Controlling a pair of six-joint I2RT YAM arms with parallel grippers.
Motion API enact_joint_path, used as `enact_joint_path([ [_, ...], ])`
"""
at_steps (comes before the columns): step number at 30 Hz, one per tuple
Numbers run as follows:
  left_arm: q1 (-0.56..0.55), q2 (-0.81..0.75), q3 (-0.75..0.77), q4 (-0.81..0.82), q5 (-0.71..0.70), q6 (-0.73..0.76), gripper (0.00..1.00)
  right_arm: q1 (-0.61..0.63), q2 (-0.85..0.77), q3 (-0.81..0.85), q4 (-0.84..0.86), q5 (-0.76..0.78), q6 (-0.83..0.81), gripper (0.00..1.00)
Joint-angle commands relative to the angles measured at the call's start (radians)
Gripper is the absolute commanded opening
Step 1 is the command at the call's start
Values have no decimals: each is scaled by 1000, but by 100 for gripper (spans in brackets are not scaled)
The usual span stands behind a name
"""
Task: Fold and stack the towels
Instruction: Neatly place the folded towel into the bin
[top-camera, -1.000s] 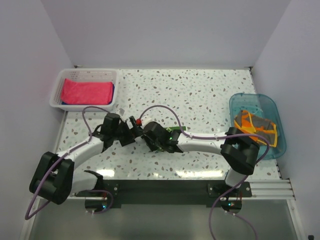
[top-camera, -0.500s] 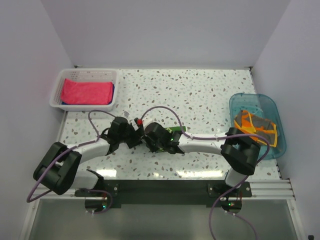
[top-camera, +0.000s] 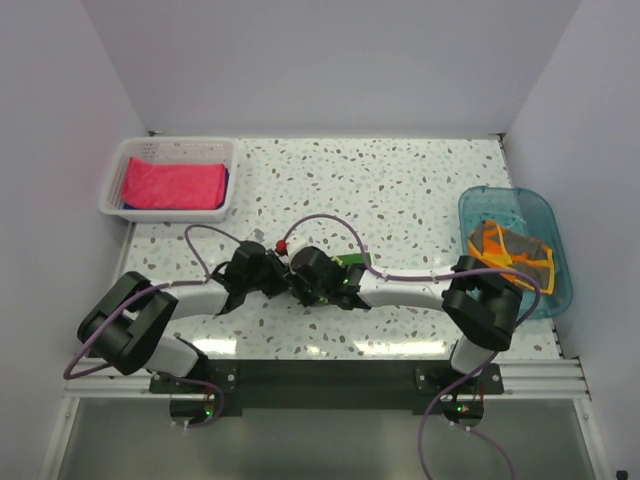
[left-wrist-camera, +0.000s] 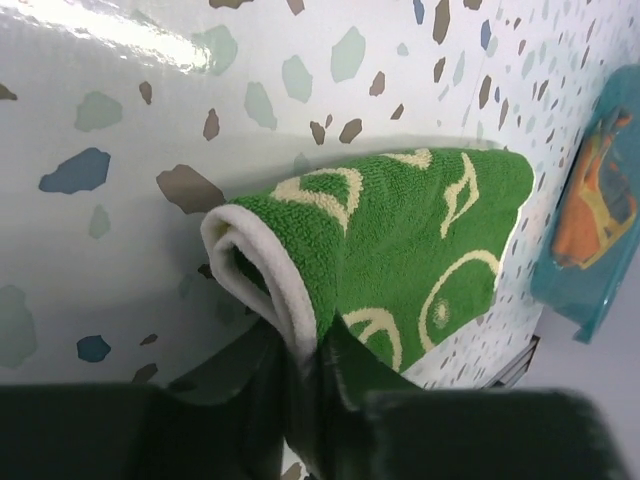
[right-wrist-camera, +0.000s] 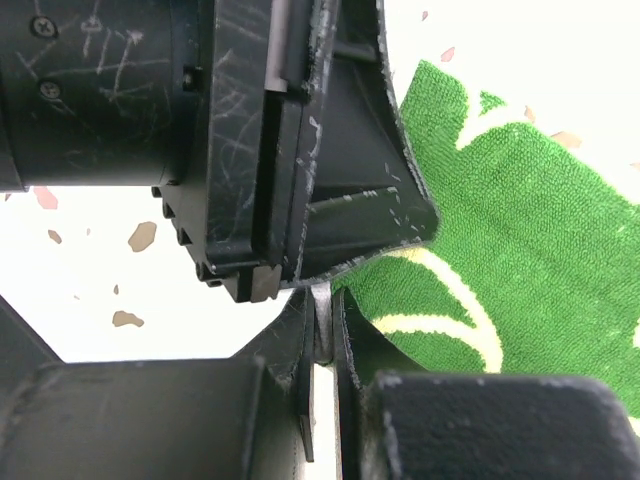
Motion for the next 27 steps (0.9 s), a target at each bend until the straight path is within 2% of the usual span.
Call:
enact_joint_path([
  [1, -5, -20, -21, 4, -64, 28, 17, -2, -49, -2, 56, 3, 15, 0],
  [2, -5, -21, -19, 0, -72, 35, 12, -2, -48, -2, 56, 0, 13, 0],
  [3, -5, -24, -10, -6, -75, 45, 0, -2, -48, -2, 54, 0, 13, 0],
  [5, -5, -23, 7, -23, -76, 83, 0, -2, -48, -1, 51, -2, 10, 1],
  [6, -6, -21, 16, -31, -76, 95, 0, -2, -48, -1, 50, -3, 10, 7],
  [7, -6, -21, 24, -46, -76, 124, 0, -2, -52, -2, 47, -3, 10, 24],
  [8, -5, -20, 45, -57, -75, 138, 0, -2, -54, -2, 42, -3, 10, 33],
  [9, -5, -20, 59, -72, -75, 155, 0, -2, -61, -4, 39, 4, 6, 49],
  [11, -5, -8, 120, -146, -98, 218, 0, -4, -70, 2, 18, 17, -2, 64],
  [12, -3, -3, 146, -213, -112, 244, 0, -5, -75, 7, 4, 33, -7, 75],
  [15, 4, 22, 261, -357, -179, 372, 0, -19, -107, 19, -71, 59, -21, 92],
  [18, 41, 52, 387, -478, -234, 451, 0, -48, -162, 13, -151, 90, -30, 99],
  [27, 273, 158, 790, -733, -360, 762, 0, -148, -424, -91, -361, 200, -65, 99],
])
